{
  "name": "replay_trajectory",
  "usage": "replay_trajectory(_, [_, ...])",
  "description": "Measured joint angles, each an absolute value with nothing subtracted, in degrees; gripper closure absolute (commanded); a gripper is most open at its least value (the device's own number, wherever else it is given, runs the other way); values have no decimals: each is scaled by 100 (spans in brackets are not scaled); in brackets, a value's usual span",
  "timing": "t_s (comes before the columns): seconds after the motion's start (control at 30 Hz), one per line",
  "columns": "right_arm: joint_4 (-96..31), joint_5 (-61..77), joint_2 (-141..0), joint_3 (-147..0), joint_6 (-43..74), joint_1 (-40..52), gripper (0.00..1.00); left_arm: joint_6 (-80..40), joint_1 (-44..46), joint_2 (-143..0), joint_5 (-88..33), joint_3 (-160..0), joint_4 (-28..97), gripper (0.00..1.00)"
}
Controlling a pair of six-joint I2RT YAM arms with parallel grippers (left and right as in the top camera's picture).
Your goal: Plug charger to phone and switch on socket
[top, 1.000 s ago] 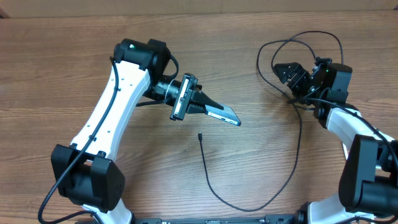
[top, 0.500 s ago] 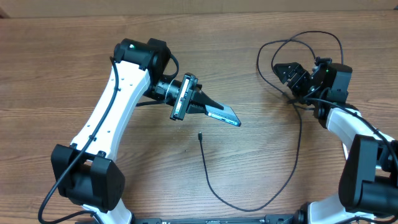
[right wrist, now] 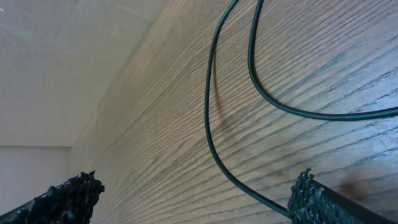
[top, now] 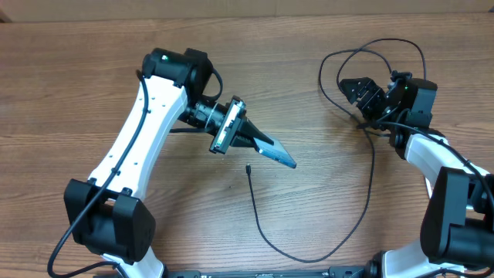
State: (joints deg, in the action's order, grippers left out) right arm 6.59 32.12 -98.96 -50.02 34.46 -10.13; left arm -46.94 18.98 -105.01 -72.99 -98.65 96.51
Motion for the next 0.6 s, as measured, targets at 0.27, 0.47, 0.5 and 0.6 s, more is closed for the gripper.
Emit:
replay_trajectory(0.27, [661,3212,-9896,-5002,3448,-1013,0,-4628,2683,-10501,-7048,-9863,9651,96])
replay_trajectory(0.47, [657,3212,-9896,-5002,3444,-1013,0,-4630,2891,-10501,-7022,-9865,9651,95])
replay_trajectory(0.5, [657,3214,-9896,-5002,3448,-1013,0,-4633,2893,-10501,-7026,-9863,9651,95])
replay_trajectory(0.6, [657,3214,-9896,-5002,3446,-1013,0,-4644,2919,-10501,-7096,-9865,9651,95])
